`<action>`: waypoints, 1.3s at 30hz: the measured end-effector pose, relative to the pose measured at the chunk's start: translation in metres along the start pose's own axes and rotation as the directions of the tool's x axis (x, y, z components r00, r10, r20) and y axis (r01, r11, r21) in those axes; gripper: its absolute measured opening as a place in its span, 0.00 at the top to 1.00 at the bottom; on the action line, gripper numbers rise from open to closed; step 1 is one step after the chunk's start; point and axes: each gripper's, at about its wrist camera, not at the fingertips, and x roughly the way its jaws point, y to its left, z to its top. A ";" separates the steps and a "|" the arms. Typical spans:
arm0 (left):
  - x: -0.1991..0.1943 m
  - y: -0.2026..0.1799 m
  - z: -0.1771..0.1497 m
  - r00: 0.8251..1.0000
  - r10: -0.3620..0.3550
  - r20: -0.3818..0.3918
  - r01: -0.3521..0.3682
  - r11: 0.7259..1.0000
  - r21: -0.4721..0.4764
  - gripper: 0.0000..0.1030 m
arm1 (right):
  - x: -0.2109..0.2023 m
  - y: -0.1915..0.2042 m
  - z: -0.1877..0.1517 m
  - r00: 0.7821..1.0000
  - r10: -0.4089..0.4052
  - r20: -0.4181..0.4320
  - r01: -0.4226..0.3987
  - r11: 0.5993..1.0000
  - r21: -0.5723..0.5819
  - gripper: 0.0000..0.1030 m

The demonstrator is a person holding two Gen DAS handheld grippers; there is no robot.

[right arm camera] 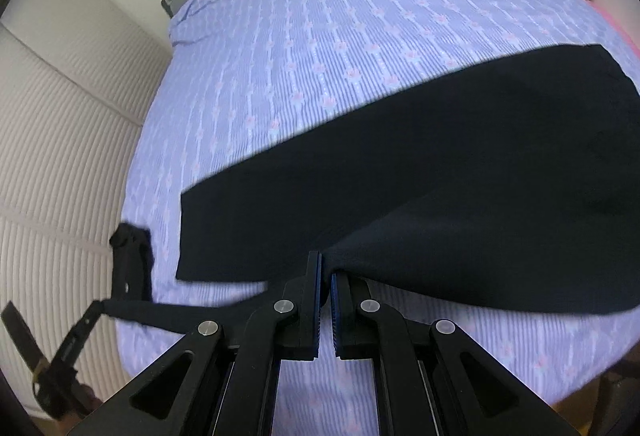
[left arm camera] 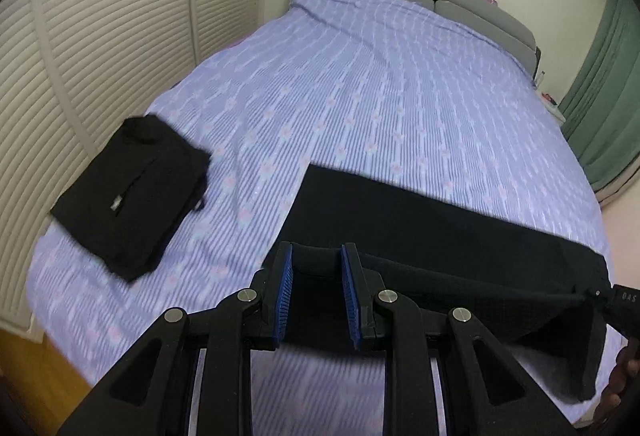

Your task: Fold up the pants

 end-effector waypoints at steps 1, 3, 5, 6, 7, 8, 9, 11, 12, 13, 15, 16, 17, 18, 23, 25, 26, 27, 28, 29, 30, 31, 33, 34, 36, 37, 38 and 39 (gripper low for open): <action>0.011 -0.003 0.008 1.000 -0.006 0.005 0.006 1.000 0.008 0.76 | 0.009 0.001 0.011 1.000 -0.002 0.014 0.002 1.000 0.001 0.94; 0.032 -0.008 0.023 1.000 -0.011 0.019 0.010 1.000 0.027 0.76 | 0.025 0.004 0.031 0.999 -0.008 0.032 0.008 1.000 0.005 0.94; 0.057 -0.014 0.040 1.000 -0.021 0.019 0.020 0.999 0.044 0.76 | 0.041 0.007 0.048 0.999 -0.012 0.038 0.012 1.000 0.008 0.94; 0.067 -0.015 0.045 1.000 -0.025 0.018 0.024 0.999 0.044 0.76 | 0.050 0.008 0.057 0.999 -0.018 0.040 0.017 1.000 0.008 0.94; 0.080 -0.016 0.051 1.000 -0.026 0.015 0.026 0.999 0.044 0.76 | 0.061 0.008 0.065 0.999 -0.024 0.042 0.024 1.000 0.008 0.94; 0.093 -0.018 0.057 1.000 -0.027 0.011 0.026 0.999 0.046 0.76 | 0.069 0.008 0.071 0.999 -0.029 0.041 0.028 1.000 0.010 0.94; 0.103 -0.018 0.060 1.000 -0.023 0.009 0.023 0.999 0.048 0.76 | 0.081 0.007 0.079 0.999 -0.033 0.040 0.032 0.999 0.016 0.94; 0.122 -0.018 0.065 1.000 -0.020 0.007 0.020 0.999 0.045 0.76 | 0.099 0.008 0.088 0.999 -0.042 0.031 0.042 0.999 0.023 0.94; 0.132 -0.018 0.068 1.000 -0.018 0.006 0.018 0.999 0.044 0.76 | 0.109 0.009 0.094 0.999 -0.046 0.029 0.045 0.999 0.027 0.94; 0.141 -0.018 0.070 1.000 -0.013 0.006 0.013 0.999 0.046 0.76 | 0.119 0.011 0.100 0.998 -0.052 0.026 0.051 0.998 0.023 0.94; 0.160 -0.016 0.074 1.000 -0.013 -0.015 0.013 0.999 0.044 0.76 | 0.135 0.013 0.108 0.998 -0.056 0.021 0.055 0.998 0.020 0.94; 0.169 -0.015 0.075 1.000 -0.011 -0.026 0.012 0.999 0.039 0.76 | 0.142 0.013 0.112 0.998 -0.062 0.015 0.062 0.998 0.016 0.94; 0.179 -0.013 0.076 0.999 -0.011 -0.036 0.012 0.999 0.031 0.76 | 0.151 0.014 0.115 0.998 -0.070 0.000 0.070 0.998 0.011 0.94; 0.185 -0.013 0.076 0.999 -0.010 -0.045 0.011 0.999 0.031 0.76 | 0.161 0.014 0.118 0.997 -0.075 -0.015 0.075 0.997 0.012 0.94; 0.203 -0.012 0.072 0.998 0.028 -0.057 -0.024 0.998 0.057 0.58 | 0.191 0.014 0.124 0.991 -0.119 -0.058 0.118 0.993 -0.029 0.81; 0.202 -0.007 0.073 0.998 0.045 -0.046 -0.043 0.998 0.044 0.44 | 0.202 0.019 0.127 0.991 -0.108 -0.083 0.102 0.992 -0.070 0.59; 0.202 -0.003 0.074 0.998 0.048 -0.043 -0.047 0.998 0.035 0.37 | 0.203 0.022 0.126 0.990 -0.110 -0.085 0.102 0.991 -0.086 0.52; 0.201 0.000 0.075 0.998 0.043 -0.042 -0.042 0.999 0.029 0.37 | 0.205 0.026 0.126 0.989 -0.119 -0.089 0.110 0.988 -0.108 0.49; 0.199 0.002 0.076 0.998 0.038 -0.046 -0.037 0.999 0.030 0.37 | 0.206 0.028 0.127 0.987 -0.127 -0.097 0.115 0.985 -0.126 0.46; 0.196 0.003 0.076 0.998 0.039 -0.046 -0.037 0.999 0.036 0.37 | 0.205 0.030 0.127 0.987 -0.129 -0.100 0.115 0.984 -0.134 0.45; 0.193 0.004 0.077 0.998 0.039 -0.042 -0.038 0.998 0.042 0.37 | 0.202 0.031 0.127 0.987 -0.127 -0.095 0.113 0.984 -0.139 0.45; 0.187 0.004 0.076 0.999 0.042 -0.032 -0.041 0.998 0.051 0.37 | 0.196 0.034 0.126 0.989 -0.120 -0.086 0.106 0.984 -0.146 0.44; 0.176 0.006 0.076 0.998 0.062 -0.012 -0.061 0.996 0.062 0.37 | 0.184 0.040 0.123 0.991 -0.106 -0.084 0.091 0.982 -0.165 0.43; 0.170 0.008 0.077 0.998 0.063 -0.002 -0.063 0.996 0.060 0.37 | 0.177 0.041 0.121 0.992 -0.088 -0.095 0.071 0.983 -0.168 0.41; 0.160 0.012 0.080 0.997 0.074 0.018 -0.075 0.995 0.060 0.37 | 0.165 0.040 0.116 0.992 -0.068 -0.110 0.049 0.985 -0.163 0.40; 0.156 0.012 0.082 0.996 0.083 0.031 -0.085 0.994 0.069 0.37 | 0.157 0.039 0.114 0.992 -0.074 -0.103 0.057 0.986 -0.159 0.40; 0.154 0.012 0.084 0.996 0.083 0.037 -0.085 0.993 0.077 0.37 | 0.151 0.039 0.113 0.993 -0.075 -0.096 0.060 0.986 -0.156 0.40; 0.150 0.010 0.088 0.996 0.080 0.042 -0.083 0.993 0.087 0.37 | 0.142 0.039 0.114 0.994 -0.077 -0.079 0.065 0.986 -0.152 0.40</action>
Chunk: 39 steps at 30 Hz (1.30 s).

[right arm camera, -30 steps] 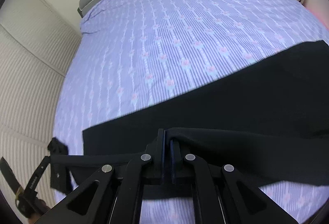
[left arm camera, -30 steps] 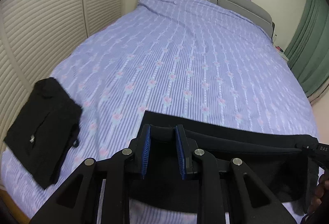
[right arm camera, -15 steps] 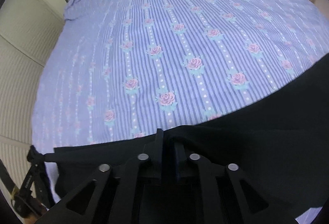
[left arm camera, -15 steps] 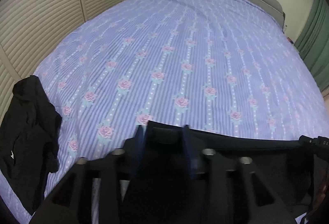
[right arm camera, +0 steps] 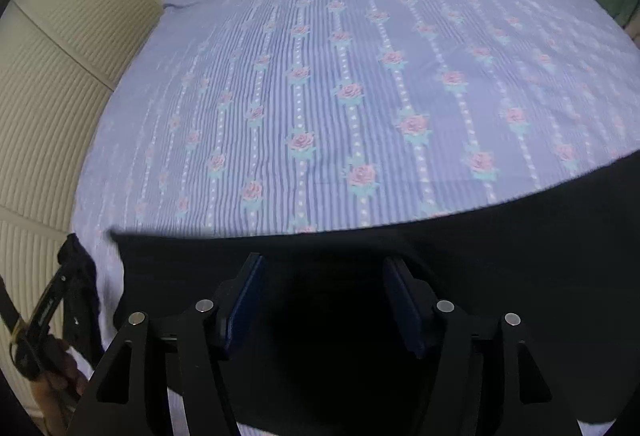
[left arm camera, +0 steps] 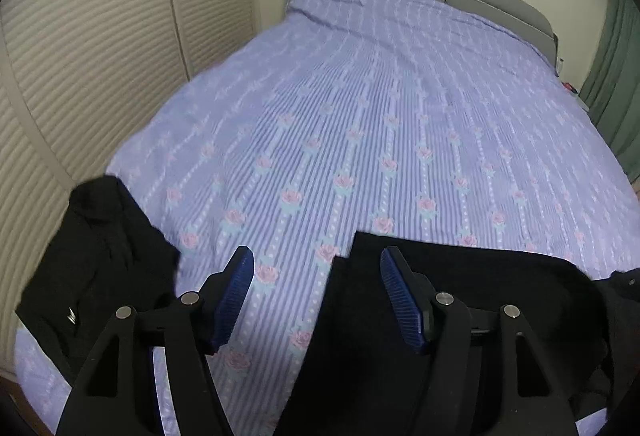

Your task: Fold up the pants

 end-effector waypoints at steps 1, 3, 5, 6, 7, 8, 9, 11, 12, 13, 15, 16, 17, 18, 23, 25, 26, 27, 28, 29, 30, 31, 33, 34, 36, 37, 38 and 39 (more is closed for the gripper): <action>-0.006 -0.004 0.003 1.000 -0.005 0.011 0.005 1.000 0.015 0.37 | -0.011 -0.002 0.000 1.000 -0.006 0.020 0.006 1.000 0.006 0.40; -0.020 -0.014 0.004 0.999 -0.019 0.033 0.017 0.999 0.045 0.37 | -0.033 -0.004 -0.004 0.999 -0.008 0.052 0.008 1.000 0.009 0.40; -0.039 -0.030 0.000 0.997 -0.057 0.043 0.054 0.996 0.067 0.37 | -0.056 -0.011 -0.019 0.996 -0.016 0.087 0.015 1.000 0.015 0.40; -0.048 -0.038 -0.002 0.996 -0.076 0.043 0.072 0.995 0.074 0.36 | -0.069 -0.018 -0.030 0.994 -0.022 0.105 0.019 1.000 0.024 0.40; -0.056 -0.047 -0.007 0.995 -0.092 0.038 0.089 0.993 0.082 0.36 | -0.084 -0.029 -0.043 0.992 -0.035 0.124 0.030 0.999 0.041 0.40; -0.066 -0.062 -0.014 0.993 -0.118 0.026 0.115 0.989 0.097 0.36 | -0.095 -0.040 -0.058 0.989 -0.050 0.141 0.042 0.998 0.057 0.40; -0.071 -0.072 -0.019 0.991 -0.133 0.018 0.130 0.986 0.104 0.36 | -0.109 -0.052 -0.073 0.984 -0.073 0.161 0.061 0.995 0.077 0.40; -0.086 -0.099 -0.033 0.984 -0.176 -0.004 0.175 0.977 0.125 0.36 | -0.134 -0.078 -0.101 0.973 -0.124 0.196 0.101 0.987 0.122 0.40; -0.095 -0.116 -0.042 0.980 -0.200 -0.012 0.200 0.970 0.137 0.35 | -0.149 -0.098 -0.118 0.964 -0.158 0.213 0.128 0.980 0.150 0.40; -0.103 -0.136 -0.053 0.974 -0.227 -0.024 0.228 0.962 0.150 0.35 | -0.161 -0.118 -0.136 0.955 -0.193 0.227 0.153 0.972 0.181 0.40; -0.114 -0.172 -0.073 0.963 -0.267 -0.036 0.269 0.945 0.185 0.35 | -0.178 -0.156 -0.163 0.944 -0.238 0.230 0.182 0.953 0.241 0.36; -0.120 -0.193 -0.083 0.958 -0.283 -0.037 0.284 0.935 0.211 0.35 | -0.187 -0.180 -0.180 0.939 -0.257 0.228 0.189 0.941 0.279 0.34; -0.125 -0.213 -0.094 0.953 -0.301 -0.034 0.300 0.923 0.242 0.35 | -0.196 -0.206 -0.198 0.935 -0.272 0.227 0.193 0.928 0.317 0.34; -0.131 -0.237 -0.107 0.949 -0.314 -0.025 0.308 0.910 0.278 0.35 | -0.201 -0.226 -0.213 0.930 -0.291 0.227 0.202 0.916 0.345 0.34; -0.147 -0.346 -0.170 0.913 -0.404 -0.063 0.396 0.834 0.385 0.35 | -0.216 -0.330 -0.276 0.920 -0.344 0.188 0.218 0.847 0.485 0.34; -0.152 -0.379 -0.193 0.901 -0.425 -0.084 0.419 0.808 0.414 0.35 | -0.219 -0.372 -0.299 0.925 -0.336 0.176 0.187 0.807 0.560 0.34; -0.155 -0.397 -0.205 0.891 -0.443 -0.100 0.441 0.791 0.424 0.35 | -0.220 -0.385 -0.305 0.927 -0.331 0.176 0.174 0.795 0.581 0.34; -0.158 -0.408 -0.214 0.886 -0.451 -0.107 0.450 0.780 0.434 0.35 | -0.220 -0.402 -0.315 0.930 -0.324 0.176 0.161 0.785 0.599 0.34; -0.161 -0.424 -0.226 0.883 -0.456 -0.115 0.455 0.766 0.454 0.35 | -0.218 -0.415 -0.321 0.933 -0.314 0.176 0.148 0.780 0.608 0.34; -0.164 -0.441 -0.238 0.881 -0.456 -0.124 0.455 0.749 0.481 0.35 | -0.215 -0.424 -0.325 0.936 -0.304 0.177 0.135 0.777 0.615 0.34; -0.166 -0.451 -0.246 0.880 -0.456 -0.129 0.456 0.739 0.497 0.35 | -0.212 -0.435 -0.330 0.939 -0.293 0.178 0.122 0.772 0.624 0.34; -0.169 -0.462 -0.257 0.881 -0.454 -0.131 0.451 0.726 0.519 0.35 | -0.208 -0.444 -0.331 0.942 -0.283 0.180 0.111 0.770 0.629 0.34; -0.172 -0.478 -0.274 0.883 -0.448 -0.139 0.444 0.705 0.553 0.36 | -0.197 -0.463 -0.335 0.951 -0.252 0.179 0.084 0.769 0.634 0.34; -0.172 -0.487 -0.281 0.885 -0.443 -0.145 0.442 0.698 0.564 0.36 | -0.190 -0.473 -0.337 0.957 -0.232 0.177 0.067 0.766 0.640 0.34; -0.170 -0.496 -0.291 0.885 -0.438 -0.158 0.443 0.691 0.571 0.36 | -0.180 -0.485 -0.341 0.966 -0.183 0.180 0.019 0.751 0.660 0.34; -0.168 -0.498 -0.296 0.886 -0.435 -0.163 0.444 0.689 0.573 0.36 | -0.174 -0.492 -0.344 0.970 -0.148 0.190 -0.019 0.740 0.672 0.34; -0.166 -0.502 -0.300 0.888 -0.427 -0.170 0.441 0.689 0.575 0.36 | -0.170 -0.496 -0.346 0.971 -0.127 0.201 -0.045 0.732 0.680 0.34; -0.164 -0.503 -0.303 0.890 -0.422 -0.173 0.439 0.689 0.576 0.36 | -0.165 -0.501 -0.348 0.972 -0.098 0.214 -0.078 0.723 0.686 0.34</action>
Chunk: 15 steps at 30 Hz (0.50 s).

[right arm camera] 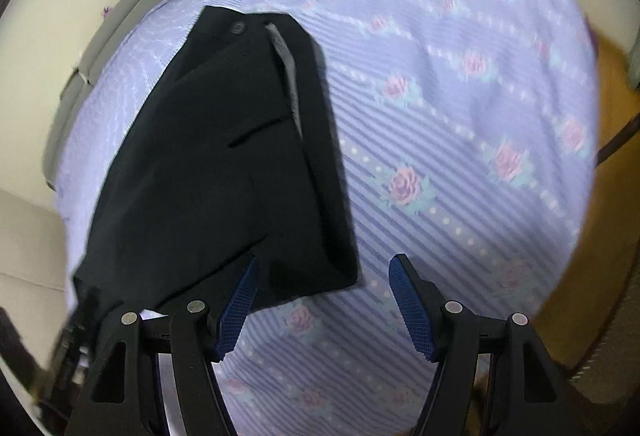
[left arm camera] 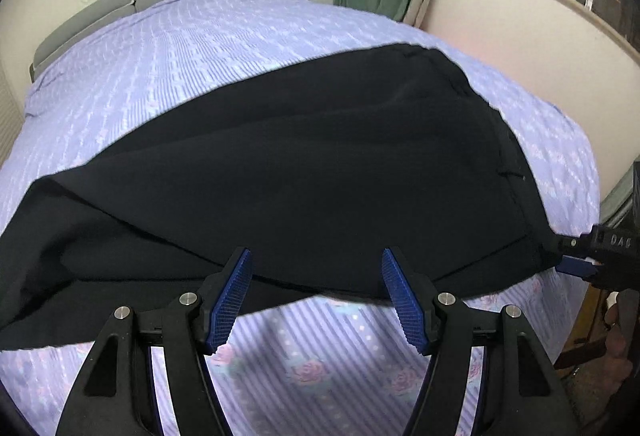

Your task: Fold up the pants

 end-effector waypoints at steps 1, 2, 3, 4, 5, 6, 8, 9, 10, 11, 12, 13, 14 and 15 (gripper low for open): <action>0.004 0.001 -0.002 1.000 0.003 -0.007 -0.003 1.000 0.000 0.36 | 0.006 -0.004 0.003 0.999 0.029 -0.013 -0.029 0.999 0.012 0.34; 0.007 0.000 -0.002 1.000 0.008 -0.012 -0.008 1.000 0.000 0.36 | 0.009 -0.005 0.003 0.999 0.049 -0.020 -0.049 0.999 0.017 0.34; 0.010 -0.002 -0.003 1.000 0.012 -0.016 -0.012 1.000 -0.002 0.36 | 0.011 -0.004 0.004 0.997 0.072 -0.025 -0.072 0.997 0.014 0.34; 0.012 -0.002 -0.003 1.000 0.017 -0.020 -0.017 1.000 -0.004 0.36 | 0.014 -0.002 0.005 0.994 0.101 -0.034 -0.101 0.995 0.002 0.34; 0.013 -0.002 -0.003 1.000 0.021 -0.022 -0.021 1.000 -0.004 0.36 | 0.016 0.002 0.005 0.992 0.114 -0.046 -0.115 0.993 -0.009 0.38; 0.014 -0.002 -0.003 0.999 0.024 -0.021 -0.024 1.000 -0.005 0.36 | 0.020 0.005 0.006 0.990 0.124 -0.064 -0.126 0.992 -0.023 0.43; 0.014 0.000 -0.003 0.999 0.034 -0.020 -0.034 0.999 -0.008 0.36 | 0.027 0.008 0.010 0.992 0.104 -0.070 -0.107 0.994 -0.035 0.55; 0.013 0.001 -0.001 0.999 0.038 -0.017 -0.038 0.999 -0.013 0.36 | 0.026 0.007 0.012 0.990 0.125 -0.071 -0.127 0.992 -0.021 0.59; 0.012 0.002 0.000 0.999 0.041 -0.015 -0.042 0.999 -0.019 0.36 | 0.024 0.005 0.013 0.987 0.144 -0.072 -0.145 0.989 -0.005 0.63; 0.010 0.004 0.002 0.999 0.046 -0.014 -0.046 0.999 -0.025 0.36 | 0.021 0.004 0.016 0.986 0.151 -0.072 -0.151 0.989 0.004 0.66; 0.007 0.007 0.005 0.999 0.051 -0.011 -0.051 0.998 -0.036 0.36 | 0.017 0.005 0.017 0.984 0.161 -0.073 -0.161 0.987 0.012 0.68; 0.005 0.010 0.007 0.999 0.050 -0.008 -0.050 0.998 -0.044 0.36 | 0.011 0.008 0.019 0.981 0.181 -0.069 -0.180 0.984 0.020 0.72; 0.000 0.013 0.010 0.999 0.050 -0.002 -0.050 0.997 -0.056 0.36 | 0.006 0.010 0.021 0.979 0.195 -0.065 -0.194 0.981 0.027 0.77; -0.004 0.016 0.013 0.999 0.052 0.004 -0.052 0.997 -0.062 0.36 | -0.001 0.015 0.024 0.976 0.212 -0.058 -0.210 0.977 0.032 0.81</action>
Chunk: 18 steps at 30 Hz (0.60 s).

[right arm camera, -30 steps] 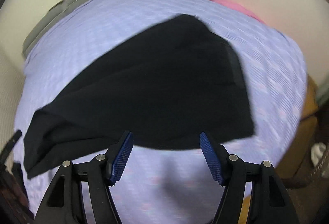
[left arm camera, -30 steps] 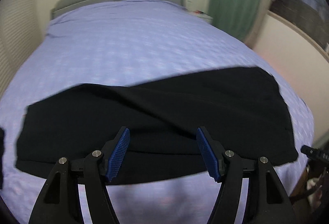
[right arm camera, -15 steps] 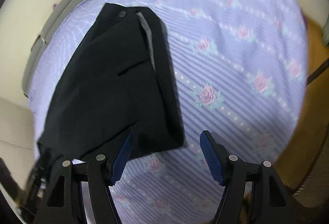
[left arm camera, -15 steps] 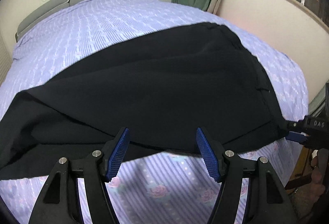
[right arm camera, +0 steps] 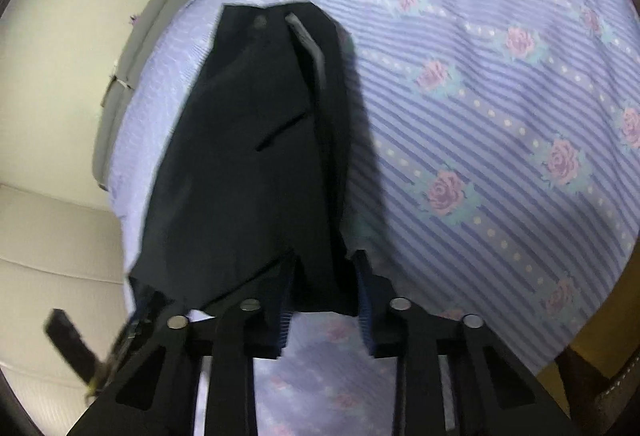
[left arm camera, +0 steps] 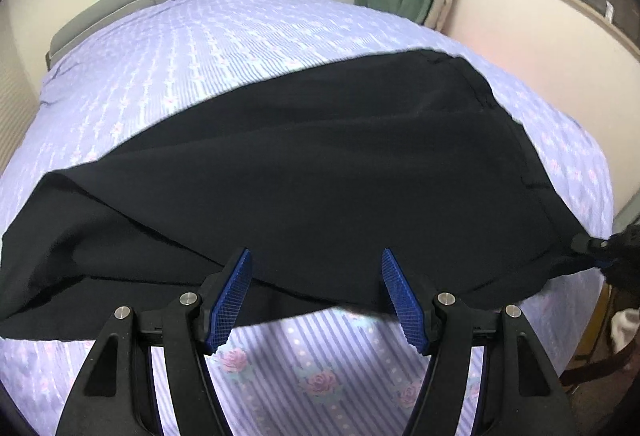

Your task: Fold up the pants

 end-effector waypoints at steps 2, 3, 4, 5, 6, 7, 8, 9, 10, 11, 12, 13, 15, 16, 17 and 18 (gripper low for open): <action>-0.012 0.008 0.010 1.000 0.004 0.026 -0.003 1.000 -0.023 0.36 | -0.013 0.016 0.008 0.999 0.037 0.019 -0.037 0.999 -0.005 0.84; -0.017 0.011 0.014 0.999 0.006 0.036 -0.005 1.000 -0.030 0.36 | -0.018 0.025 0.014 0.998 0.056 0.032 -0.056 0.998 -0.015 0.84; -0.024 0.016 0.021 0.999 0.011 0.051 -0.009 0.999 -0.043 0.36 | -0.026 0.041 0.024 0.996 0.078 0.047 -0.076 0.996 -0.037 0.84; -0.030 0.021 0.028 0.998 0.014 0.066 -0.010 0.998 -0.058 0.36 | -0.030 0.052 0.031 0.994 0.096 0.056 -0.093 0.994 -0.054 0.84; -0.034 0.025 0.032 0.997 0.015 0.075 -0.010 0.998 -0.068 0.36 | -0.034 0.064 0.037 0.991 0.114 0.065 -0.109 0.992 -0.070 0.84; -0.038 0.029 0.039 0.996 0.019 0.085 -0.012 0.997 -0.080 0.36 | -0.037 0.081 0.050 0.987 0.141 0.073 -0.134 0.987 -0.094 0.84; -0.042 0.033 0.048 0.995 0.028 0.095 -0.019 0.995 -0.093 0.36 | -0.036 0.091 0.058 0.984 0.158 0.077 -0.149 0.983 -0.108 0.84; -0.043 0.035 0.054 0.995 0.034 0.099 -0.024 0.995 -0.099 0.36 | -0.034 0.105 0.071 0.980 0.182 0.078 -0.171 0.977 -0.127 0.84; -0.043 0.039 0.063 0.994 0.042 0.103 -0.031 0.994 -0.107 0.36 | -0.030 0.119 0.086 0.976 0.200 0.081 -0.187 0.972 -0.145 0.84; -0.042 0.042 0.074 0.993 0.051 0.110 -0.038 0.993 -0.115 0.35 | -0.026 0.130 0.097 0.974 0.210 0.082 -0.195 0.968 -0.159 0.84; -0.041 0.044 0.080 0.992 0.057 0.116 -0.043 0.992 -0.121 0.36 | -0.019 0.143 0.112 0.971 0.224 0.085 -0.207 0.963 -0.175 0.84; -0.040 0.046 0.089 0.990 0.062 0.128 -0.046 0.991 -0.129 0.36 | -0.012 0.156 0.126 0.968 0.234 0.090 -0.214 0.958 -0.189 0.85; -0.034 0.050 0.108 0.986 0.078 0.149 -0.057 0.989 -0.137 0.35 | -0.003 0.173 0.151 0.964 0.249 0.093 -0.225 0.950 -0.215 0.85; -0.030 0.052 0.114 0.985 0.084 0.152 -0.064 0.988 -0.138 0.35 | 0.008 0.186 0.169 0.962 0.253 0.098 -0.226 0.947 -0.228 0.85; -0.025 0.053 0.124 0.984 0.088 0.156 -0.066 0.988 -0.143 0.35 | 0.013 0.191 0.179 0.962 0.256 0.097 -0.228 0.945 -0.234 0.85; -0.021 0.052 0.132 0.983 0.092 0.160 -0.068 0.987 -0.148 0.35 | 0.021 0.197 0.190 0.962 0.255 0.097 -0.226 0.945 -0.237 0.85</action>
